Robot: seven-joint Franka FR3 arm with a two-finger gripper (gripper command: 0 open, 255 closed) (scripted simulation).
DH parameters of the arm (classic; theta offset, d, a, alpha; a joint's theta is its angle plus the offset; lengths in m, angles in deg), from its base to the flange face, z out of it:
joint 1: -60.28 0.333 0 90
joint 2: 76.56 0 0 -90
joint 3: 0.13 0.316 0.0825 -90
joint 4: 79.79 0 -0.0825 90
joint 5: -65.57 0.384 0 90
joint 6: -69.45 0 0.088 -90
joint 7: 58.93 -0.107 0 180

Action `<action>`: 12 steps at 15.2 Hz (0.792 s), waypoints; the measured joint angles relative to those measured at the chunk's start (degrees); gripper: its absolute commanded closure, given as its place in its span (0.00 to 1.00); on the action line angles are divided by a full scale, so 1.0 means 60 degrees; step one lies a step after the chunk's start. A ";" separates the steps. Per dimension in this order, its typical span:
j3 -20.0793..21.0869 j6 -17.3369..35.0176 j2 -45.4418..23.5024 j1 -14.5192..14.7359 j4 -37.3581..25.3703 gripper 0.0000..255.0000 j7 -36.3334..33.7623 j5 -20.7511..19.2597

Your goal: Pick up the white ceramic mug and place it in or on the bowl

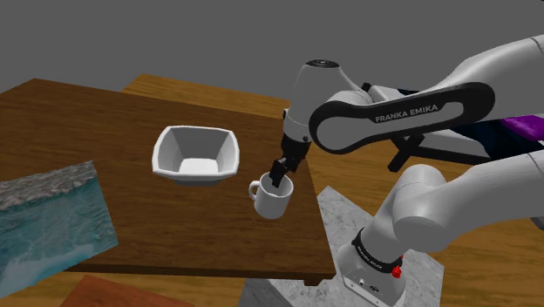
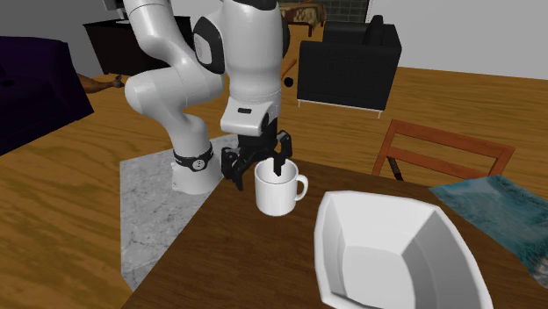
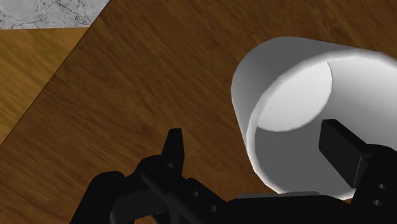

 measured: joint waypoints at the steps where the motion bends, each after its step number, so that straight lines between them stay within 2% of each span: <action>1: 0.0009 0.0154 -0.0093 -0.0004 0.0060 0.00 0.0003 0.0004; 4: 0.0048 0.0553 -0.0325 0.0004 0.0225 0.00 -0.0009 0.0029; 9: 0.0047 0.0620 -0.0354 0.0000 0.0258 0.00 -0.0002 0.0029; 10: 0.0047 0.0620 -0.0354 0.0000 0.0258 1.00 -0.0002 0.0029; 12: 0.0047 0.0620 -0.0354 0.0000 0.0258 1.00 -0.0002 0.0029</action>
